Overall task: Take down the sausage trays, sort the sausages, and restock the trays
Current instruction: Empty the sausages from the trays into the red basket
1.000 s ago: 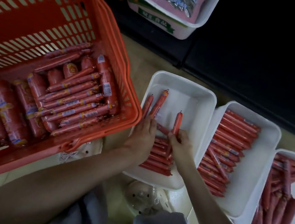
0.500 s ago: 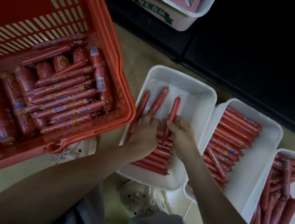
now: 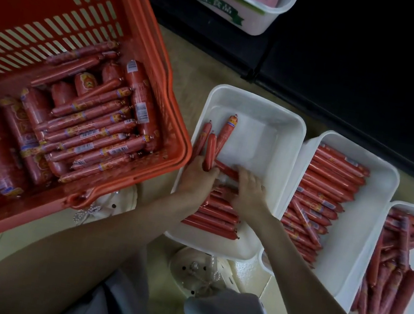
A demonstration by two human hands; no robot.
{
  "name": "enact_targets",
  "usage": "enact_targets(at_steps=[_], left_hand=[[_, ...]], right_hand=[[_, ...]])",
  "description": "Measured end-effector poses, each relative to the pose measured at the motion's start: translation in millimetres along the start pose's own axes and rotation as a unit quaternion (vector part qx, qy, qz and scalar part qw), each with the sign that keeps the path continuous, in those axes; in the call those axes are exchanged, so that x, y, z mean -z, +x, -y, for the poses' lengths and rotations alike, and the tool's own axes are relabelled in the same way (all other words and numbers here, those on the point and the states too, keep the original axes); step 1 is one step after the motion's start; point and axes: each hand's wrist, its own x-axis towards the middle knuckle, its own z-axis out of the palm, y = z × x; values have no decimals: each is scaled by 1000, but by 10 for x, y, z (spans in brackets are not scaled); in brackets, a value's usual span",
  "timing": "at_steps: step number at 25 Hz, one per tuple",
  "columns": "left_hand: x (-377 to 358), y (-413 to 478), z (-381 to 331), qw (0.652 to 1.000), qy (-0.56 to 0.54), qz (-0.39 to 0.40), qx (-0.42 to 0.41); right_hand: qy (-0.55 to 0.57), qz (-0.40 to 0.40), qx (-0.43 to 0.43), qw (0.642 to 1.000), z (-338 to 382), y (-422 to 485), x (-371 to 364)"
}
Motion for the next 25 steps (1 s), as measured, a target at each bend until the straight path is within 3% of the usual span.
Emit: enact_targets(at_steps=[2, 7, 10, 12, 13, 15, 17, 18, 22, 25], left_hand=[[34, -38, 16, 999, -22, 1, 28], [15, -121, 62, 996, -14, 23, 85], [32, -124, 134, 995, -18, 34, 89], [46, -148, 148, 996, -17, 30, 84], [45, -150, 137, 996, -31, 34, 81], [13, -209, 40, 987, -104, 89, 81], [-24, -310, -97, 975, -145, 148, 76], [-34, -358, -151, 975, -144, 158, 64], [72, -655, -508, 984, -2, 176, -23], [239, -967, -910, 960, 172, 186, -117]], right_hand=[[-116, 45, 13, 992, 3, 8, -88], [-106, 127, 5, 986, -30, 31, -83], [33, 161, -21, 986, -32, -53, 25], [151, 85, -59, 983, -19, -160, 110], [239, 48, -84, 966, -5, -209, 154], [428, 26, -106, 897, 86, -319, 269], [536, 42, -98, 837, 175, -404, 381], [553, 50, -91, 827, 229, -457, 452], [534, 32, -73, 842, 437, -767, 835], [549, 15, -47, 834, 687, -1073, 1155]])
